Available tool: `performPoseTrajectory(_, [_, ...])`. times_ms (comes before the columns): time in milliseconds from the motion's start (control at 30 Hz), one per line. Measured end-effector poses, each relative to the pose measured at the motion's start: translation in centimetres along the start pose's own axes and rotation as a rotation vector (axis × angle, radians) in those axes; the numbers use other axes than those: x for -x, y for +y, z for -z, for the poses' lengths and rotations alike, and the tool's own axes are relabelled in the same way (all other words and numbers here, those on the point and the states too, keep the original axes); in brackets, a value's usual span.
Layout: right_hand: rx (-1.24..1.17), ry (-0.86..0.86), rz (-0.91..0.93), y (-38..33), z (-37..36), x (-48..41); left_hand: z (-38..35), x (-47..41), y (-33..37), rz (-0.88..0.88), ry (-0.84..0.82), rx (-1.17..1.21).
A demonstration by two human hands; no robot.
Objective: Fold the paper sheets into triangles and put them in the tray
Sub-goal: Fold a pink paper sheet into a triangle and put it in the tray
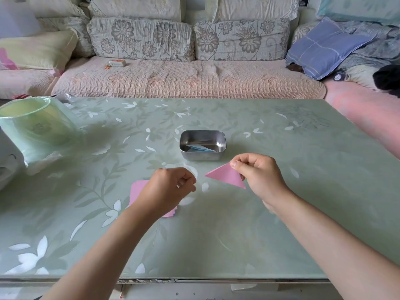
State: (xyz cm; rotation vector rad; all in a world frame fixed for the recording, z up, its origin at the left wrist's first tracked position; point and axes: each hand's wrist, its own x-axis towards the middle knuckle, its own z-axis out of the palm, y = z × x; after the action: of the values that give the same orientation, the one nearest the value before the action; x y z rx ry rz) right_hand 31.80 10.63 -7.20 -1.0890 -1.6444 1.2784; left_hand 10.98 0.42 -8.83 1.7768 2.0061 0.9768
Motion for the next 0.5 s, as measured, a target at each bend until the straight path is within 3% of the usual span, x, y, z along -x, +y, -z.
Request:
performPoseTrajectory(133, [0.012,-0.062,0.015,0.1,-0.4,0.2,-0.1,-0.5,1.0,0.0,0.09,0.136])
performPoseTrajectory(233, [0.034,-0.079,0.045,0.2,-1.4,0.6,-0.6,-0.9,2.5,-0.057,0.049,0.246])
performPoseTrajectory(500, [0.127,-0.086,0.137,-0.2,-1.9,0.2,0.0,-3.7,2.3,-0.087,0.082,0.261])
